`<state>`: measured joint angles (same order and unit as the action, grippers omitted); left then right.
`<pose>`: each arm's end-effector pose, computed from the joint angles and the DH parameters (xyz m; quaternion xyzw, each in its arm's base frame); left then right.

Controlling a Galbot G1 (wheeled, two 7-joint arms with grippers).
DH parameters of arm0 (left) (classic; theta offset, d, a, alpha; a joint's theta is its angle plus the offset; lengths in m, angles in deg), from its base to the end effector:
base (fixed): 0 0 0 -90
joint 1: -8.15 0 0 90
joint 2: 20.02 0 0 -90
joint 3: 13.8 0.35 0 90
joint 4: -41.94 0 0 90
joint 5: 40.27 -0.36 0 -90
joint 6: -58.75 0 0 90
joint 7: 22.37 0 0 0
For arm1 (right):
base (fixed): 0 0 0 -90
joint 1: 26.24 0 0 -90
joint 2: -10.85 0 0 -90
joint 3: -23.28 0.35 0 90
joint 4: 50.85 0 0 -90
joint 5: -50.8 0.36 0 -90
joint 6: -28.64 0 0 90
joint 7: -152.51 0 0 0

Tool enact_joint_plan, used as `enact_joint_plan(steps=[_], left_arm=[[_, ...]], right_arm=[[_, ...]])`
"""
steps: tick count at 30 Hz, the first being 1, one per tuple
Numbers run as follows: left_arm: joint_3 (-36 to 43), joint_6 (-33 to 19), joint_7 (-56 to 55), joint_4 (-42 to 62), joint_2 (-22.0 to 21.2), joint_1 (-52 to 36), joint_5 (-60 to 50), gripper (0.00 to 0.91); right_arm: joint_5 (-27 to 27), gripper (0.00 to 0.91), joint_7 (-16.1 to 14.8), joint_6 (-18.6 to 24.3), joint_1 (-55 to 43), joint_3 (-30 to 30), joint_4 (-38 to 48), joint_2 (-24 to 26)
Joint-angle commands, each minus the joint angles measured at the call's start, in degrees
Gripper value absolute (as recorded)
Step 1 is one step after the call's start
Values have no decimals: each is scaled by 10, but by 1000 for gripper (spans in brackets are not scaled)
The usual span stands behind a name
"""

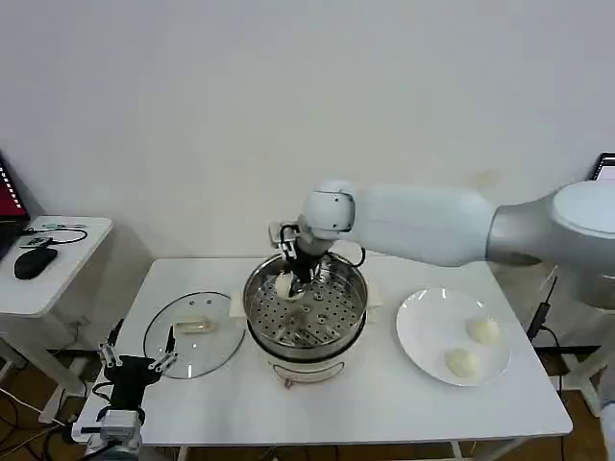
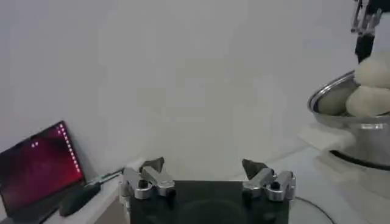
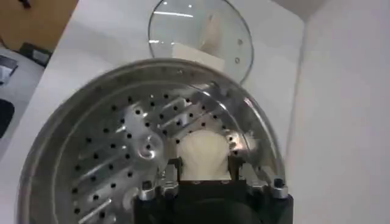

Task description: Take steamed baozi put them in steamer then cover it.

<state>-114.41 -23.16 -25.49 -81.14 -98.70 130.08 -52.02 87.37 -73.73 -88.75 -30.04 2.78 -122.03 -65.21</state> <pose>0.1778 0.0846 -0.2753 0.0694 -0.9692 -0.2319 0.0459 0.5360 0.1975 -0.0840 0.5782 -0.5349 0.5481 0.2813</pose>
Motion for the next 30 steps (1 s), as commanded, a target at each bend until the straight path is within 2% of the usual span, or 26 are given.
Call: enact_joint_plan(steps=[1,14,16,17,30], left_arm=[[-2,0,0,0,0,0,1,907],[-3,-2,0,2,-1,1,0,907],[-3,-2,0,3,-1,1,0,907],[-2,-2,0,2,-2,1,0,907],[1,0,2,-8,-2,3,-1,907]], right_arm=[[11,514,3,-10,18,-6,23,-29],[-13,514,-1,-8,43,1,51,-61],[-18,715,-2,-8,46,1,55,-64],[-21,897,-5,-7,47,1,56,-64],[-30,907,-3,1,15,2,33,-31]])
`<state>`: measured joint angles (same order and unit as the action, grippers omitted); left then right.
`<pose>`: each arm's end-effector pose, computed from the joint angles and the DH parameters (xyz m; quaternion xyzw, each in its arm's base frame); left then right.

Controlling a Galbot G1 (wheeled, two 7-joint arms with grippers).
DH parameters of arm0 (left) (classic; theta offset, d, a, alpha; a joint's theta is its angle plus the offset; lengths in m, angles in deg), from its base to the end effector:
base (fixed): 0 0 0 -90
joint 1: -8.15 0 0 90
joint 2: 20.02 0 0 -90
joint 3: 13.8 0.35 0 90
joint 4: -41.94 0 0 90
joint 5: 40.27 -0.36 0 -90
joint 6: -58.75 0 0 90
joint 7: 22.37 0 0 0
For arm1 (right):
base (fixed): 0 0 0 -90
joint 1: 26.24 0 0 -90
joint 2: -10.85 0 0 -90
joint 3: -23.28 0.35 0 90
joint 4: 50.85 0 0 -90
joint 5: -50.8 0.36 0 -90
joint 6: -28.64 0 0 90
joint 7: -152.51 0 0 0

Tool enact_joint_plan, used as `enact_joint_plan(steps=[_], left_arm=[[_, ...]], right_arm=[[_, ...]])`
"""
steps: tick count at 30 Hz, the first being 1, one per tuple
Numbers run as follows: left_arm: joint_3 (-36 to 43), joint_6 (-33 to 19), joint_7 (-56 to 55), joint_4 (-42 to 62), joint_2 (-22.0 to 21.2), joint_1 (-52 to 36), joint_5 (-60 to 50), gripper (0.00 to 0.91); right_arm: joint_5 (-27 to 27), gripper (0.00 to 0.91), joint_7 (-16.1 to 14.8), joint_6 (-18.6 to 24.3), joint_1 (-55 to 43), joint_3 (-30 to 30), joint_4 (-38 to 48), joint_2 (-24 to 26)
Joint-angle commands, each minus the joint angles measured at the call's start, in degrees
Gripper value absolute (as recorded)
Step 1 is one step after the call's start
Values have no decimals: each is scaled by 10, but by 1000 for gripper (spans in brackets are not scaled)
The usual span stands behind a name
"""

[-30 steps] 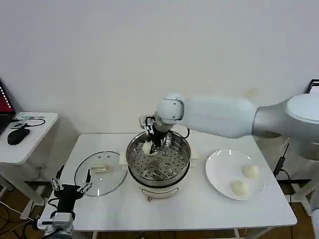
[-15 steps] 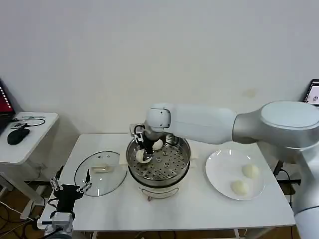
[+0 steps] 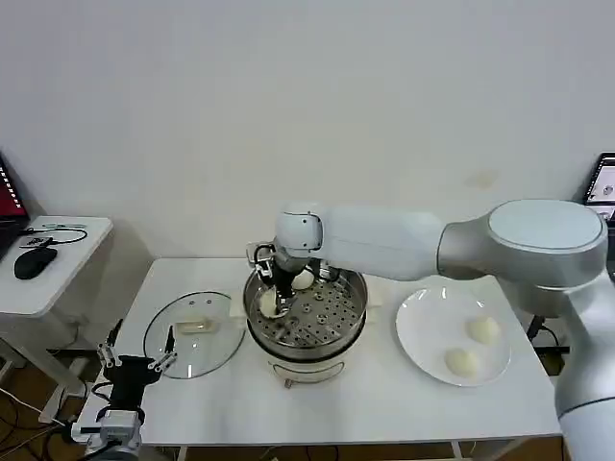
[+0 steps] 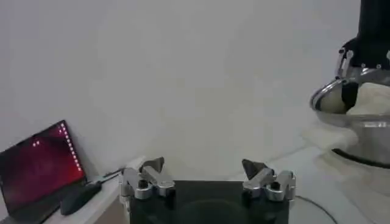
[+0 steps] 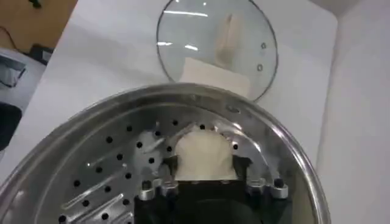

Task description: Take steamed baozi put them in steamer then cover it.

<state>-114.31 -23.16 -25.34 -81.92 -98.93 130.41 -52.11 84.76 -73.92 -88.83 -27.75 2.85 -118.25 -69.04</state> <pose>0.1759 0.0823 -0.2720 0.0676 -0.9698 -0.2306 0.0426 0.5383 0.2209 -0.1019 0.5745 -0.5234 0.5632 0.2809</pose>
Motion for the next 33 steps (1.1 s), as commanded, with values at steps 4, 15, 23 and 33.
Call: enact_joint_plan(steps=[4,15,23,33], left_arm=[[4,1,1,-1,1,-1,0,907],[20,24,8,-27,9,-1,20,907],[15,40,13,-40,27,6,42,907],[29,36,12,-38,29,14,25,907]], right_arm=[[-5,907,4,1,-41,-4,-55,57],[-122,907,-10,34,-125,-34,-207,319],[-234,907,-56,99,-124,-38,-294,531],[-366,907,-108,215,197,252,-306,700]])
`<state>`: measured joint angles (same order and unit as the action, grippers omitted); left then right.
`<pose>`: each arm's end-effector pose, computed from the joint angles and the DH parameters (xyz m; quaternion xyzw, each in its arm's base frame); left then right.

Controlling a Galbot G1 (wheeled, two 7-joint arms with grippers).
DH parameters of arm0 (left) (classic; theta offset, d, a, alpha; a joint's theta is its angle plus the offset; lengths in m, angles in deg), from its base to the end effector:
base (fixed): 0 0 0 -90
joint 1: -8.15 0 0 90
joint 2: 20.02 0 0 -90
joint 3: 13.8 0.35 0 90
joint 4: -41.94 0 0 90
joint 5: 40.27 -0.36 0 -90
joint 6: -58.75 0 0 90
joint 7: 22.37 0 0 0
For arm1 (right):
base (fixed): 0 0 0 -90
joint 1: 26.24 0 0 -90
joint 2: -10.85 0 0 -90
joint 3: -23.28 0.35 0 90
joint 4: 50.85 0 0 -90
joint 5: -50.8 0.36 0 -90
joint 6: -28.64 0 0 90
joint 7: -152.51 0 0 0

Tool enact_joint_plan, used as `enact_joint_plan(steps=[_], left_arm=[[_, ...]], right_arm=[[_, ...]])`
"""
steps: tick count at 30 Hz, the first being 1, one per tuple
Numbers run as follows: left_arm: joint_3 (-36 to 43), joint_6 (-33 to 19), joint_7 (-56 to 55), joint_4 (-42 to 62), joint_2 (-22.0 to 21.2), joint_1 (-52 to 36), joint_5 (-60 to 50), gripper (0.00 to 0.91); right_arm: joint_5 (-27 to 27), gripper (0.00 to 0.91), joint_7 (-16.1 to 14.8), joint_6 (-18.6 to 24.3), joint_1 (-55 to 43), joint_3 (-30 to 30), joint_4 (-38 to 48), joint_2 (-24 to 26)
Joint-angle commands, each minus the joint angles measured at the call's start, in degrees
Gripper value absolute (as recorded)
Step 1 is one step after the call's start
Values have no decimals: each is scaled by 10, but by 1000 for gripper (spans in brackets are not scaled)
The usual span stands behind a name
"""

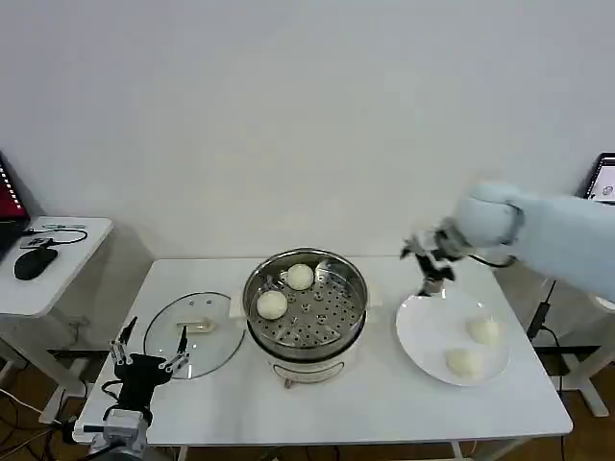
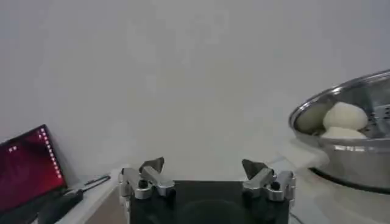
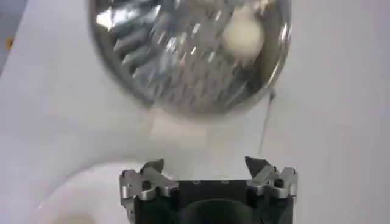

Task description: Take steamed baozi put them in steamer then cover it.

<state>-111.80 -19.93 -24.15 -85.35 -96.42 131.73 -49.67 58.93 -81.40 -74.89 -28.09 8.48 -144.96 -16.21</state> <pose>0.1706 0.0698 -0.2559 0.0279 -0.9742 -0.2177 0.0518 0.4594 -0.1308 -0.0769 0.4954 -0.5438 0.6070 0.3007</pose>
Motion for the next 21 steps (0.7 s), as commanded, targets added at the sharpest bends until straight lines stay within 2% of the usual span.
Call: enact_joint_plan(steps=[1,6,10,14,21], left_arm=[[6,4,0,-2,3,0,-2,907],[12,4,0,12,2,-2,-9,907],[12,4,0,17,2,-4,-10,907],[10,4,-1,19,0,-1,-11,907],[2,4,-1,19,-1,4,-12,907]], right_arm=[[-116,907,-35,79,267,245,-41,182],[-168,907,-36,99,330,265,-45,198],[-166,907,-31,93,333,257,-42,191],[-153,907,-28,84,338,255,-24,159],[-167,907,-20,74,397,292,14,96]])
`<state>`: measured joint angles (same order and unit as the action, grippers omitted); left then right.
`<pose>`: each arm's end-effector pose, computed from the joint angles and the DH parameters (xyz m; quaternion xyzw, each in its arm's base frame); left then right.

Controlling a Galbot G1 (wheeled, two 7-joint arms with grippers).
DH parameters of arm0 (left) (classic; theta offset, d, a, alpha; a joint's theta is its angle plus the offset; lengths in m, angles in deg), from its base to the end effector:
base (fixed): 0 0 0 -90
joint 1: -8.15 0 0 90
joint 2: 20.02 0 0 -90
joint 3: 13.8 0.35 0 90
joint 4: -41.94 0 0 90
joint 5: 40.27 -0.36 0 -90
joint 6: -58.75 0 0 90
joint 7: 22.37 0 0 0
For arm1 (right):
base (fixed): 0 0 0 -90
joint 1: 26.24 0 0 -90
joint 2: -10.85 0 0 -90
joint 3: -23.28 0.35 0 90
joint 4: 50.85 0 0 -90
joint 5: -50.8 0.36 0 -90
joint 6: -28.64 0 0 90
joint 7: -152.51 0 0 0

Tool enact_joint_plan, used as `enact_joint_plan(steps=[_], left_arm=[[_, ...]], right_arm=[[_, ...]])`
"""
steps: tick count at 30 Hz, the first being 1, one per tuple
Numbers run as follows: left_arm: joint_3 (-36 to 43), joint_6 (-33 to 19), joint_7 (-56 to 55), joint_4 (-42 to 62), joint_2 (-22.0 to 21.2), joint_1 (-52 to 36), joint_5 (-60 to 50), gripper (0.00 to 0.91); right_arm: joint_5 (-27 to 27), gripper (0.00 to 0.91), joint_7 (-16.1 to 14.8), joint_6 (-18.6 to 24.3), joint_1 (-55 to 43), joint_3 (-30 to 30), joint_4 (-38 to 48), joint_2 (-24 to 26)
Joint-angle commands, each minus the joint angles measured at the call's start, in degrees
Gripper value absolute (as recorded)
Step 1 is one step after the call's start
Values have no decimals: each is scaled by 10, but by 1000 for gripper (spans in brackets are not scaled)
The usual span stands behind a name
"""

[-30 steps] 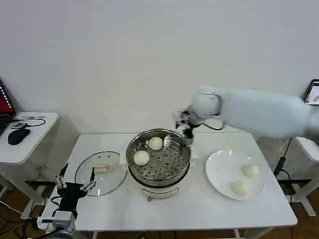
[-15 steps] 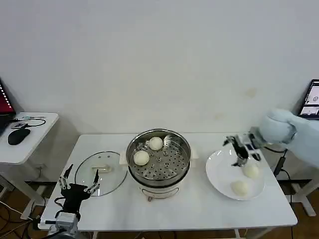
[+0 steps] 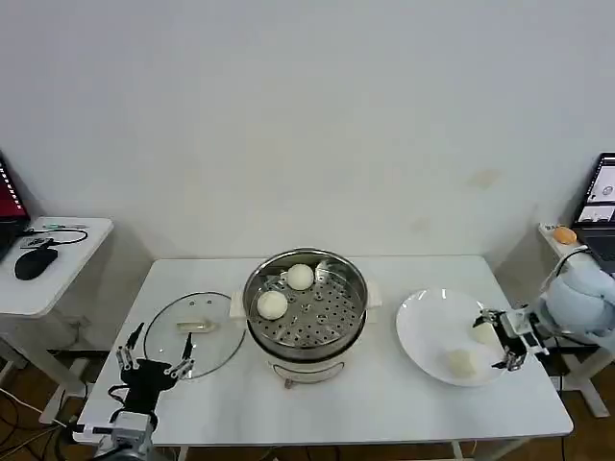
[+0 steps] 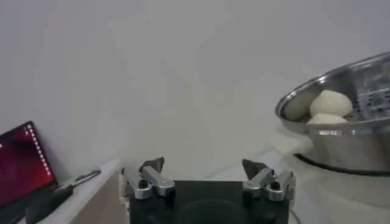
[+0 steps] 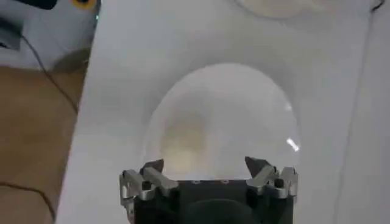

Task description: Take steamed baozi put them in steamer then cover it.

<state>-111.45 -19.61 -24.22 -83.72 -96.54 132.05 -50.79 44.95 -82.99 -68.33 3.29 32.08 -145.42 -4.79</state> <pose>0.1697 0.0705 -0.2673 0.0283 -0.9713 -0.2253 0.0712 0.3996 -0.2138 -0.1632 0.4975 -0.5141 0.6009 0.3566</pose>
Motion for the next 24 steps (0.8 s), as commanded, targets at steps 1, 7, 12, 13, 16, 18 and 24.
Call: enact_joint_plan(steps=[1,7,12,13,16,18,24], left_arm=[[-2,1,0,2,0,1,-2,907],[-6,0,-1,5,-1,5,-5,907],[-9,0,-1,7,-1,5,-5,907],[-9,0,-1,8,-2,5,-5,907],[-9,0,-2,10,-3,4,-7,907],[-9,0,-2,11,-3,4,-7,907],[-8,0,-2,13,-3,1,-8,907]], right_arm=[[-29,907,-2,8,89,61,26,-28],[-27,907,3,-4,108,76,57,-58],[-36,907,5,-1,107,76,92,-76],[-36,907,6,-1,106,76,98,-80],[-35,907,5,-3,106,75,113,-87],[-36,907,4,-3,107,75,117,-91],[-36,907,3,-4,109,71,131,-105]])
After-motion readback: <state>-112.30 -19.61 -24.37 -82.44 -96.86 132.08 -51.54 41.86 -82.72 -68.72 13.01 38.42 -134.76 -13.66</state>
